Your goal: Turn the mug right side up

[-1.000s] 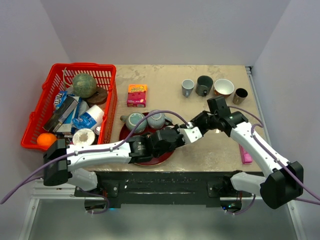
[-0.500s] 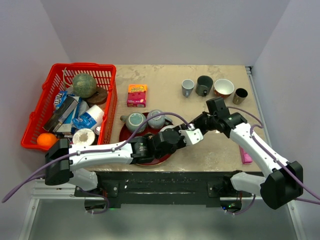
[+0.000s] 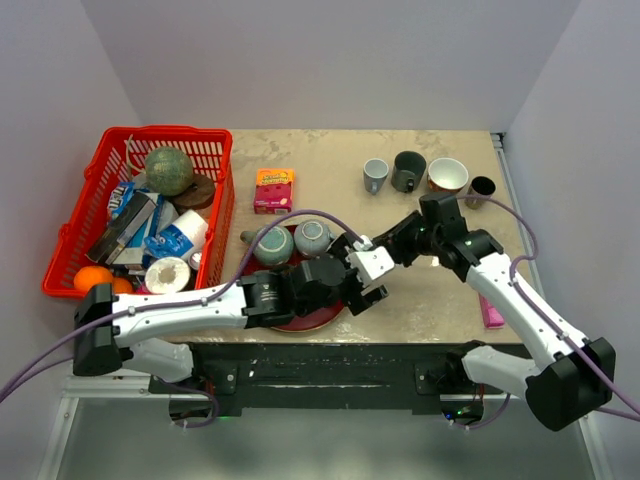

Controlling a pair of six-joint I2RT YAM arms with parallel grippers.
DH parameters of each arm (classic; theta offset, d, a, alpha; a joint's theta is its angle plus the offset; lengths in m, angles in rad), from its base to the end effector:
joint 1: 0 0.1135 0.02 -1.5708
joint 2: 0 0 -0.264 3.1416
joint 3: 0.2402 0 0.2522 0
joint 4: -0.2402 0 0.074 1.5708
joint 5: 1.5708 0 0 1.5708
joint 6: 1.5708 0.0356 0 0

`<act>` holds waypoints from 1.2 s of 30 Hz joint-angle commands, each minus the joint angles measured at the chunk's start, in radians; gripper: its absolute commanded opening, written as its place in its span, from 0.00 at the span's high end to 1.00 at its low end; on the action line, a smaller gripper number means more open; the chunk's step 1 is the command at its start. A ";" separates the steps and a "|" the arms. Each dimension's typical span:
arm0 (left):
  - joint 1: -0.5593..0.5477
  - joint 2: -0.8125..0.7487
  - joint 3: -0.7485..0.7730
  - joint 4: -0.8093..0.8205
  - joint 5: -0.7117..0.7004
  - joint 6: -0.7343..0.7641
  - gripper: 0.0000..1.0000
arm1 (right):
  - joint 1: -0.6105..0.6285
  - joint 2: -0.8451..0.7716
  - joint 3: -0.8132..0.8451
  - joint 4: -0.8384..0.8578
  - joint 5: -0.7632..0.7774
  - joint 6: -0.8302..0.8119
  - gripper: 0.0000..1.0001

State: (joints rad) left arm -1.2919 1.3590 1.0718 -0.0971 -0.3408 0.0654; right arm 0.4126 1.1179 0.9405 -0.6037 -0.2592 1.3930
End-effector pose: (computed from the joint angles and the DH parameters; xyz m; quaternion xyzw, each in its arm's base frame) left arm 0.0985 -0.3006 0.3194 0.4392 0.6956 -0.2021 0.5315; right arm 0.2099 0.1019 0.2904 0.3871 0.8309 0.3733 0.1426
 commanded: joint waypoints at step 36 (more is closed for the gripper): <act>0.350 -0.116 0.159 -0.336 0.224 -0.613 0.10 | 0.038 0.215 -0.406 1.697 0.558 -1.261 1.00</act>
State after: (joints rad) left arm -0.9672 1.2350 1.2003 -0.4419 -0.1493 -0.4808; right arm 0.4389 1.3293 0.5781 0.6594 0.2539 0.1909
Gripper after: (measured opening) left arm 0.901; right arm 0.227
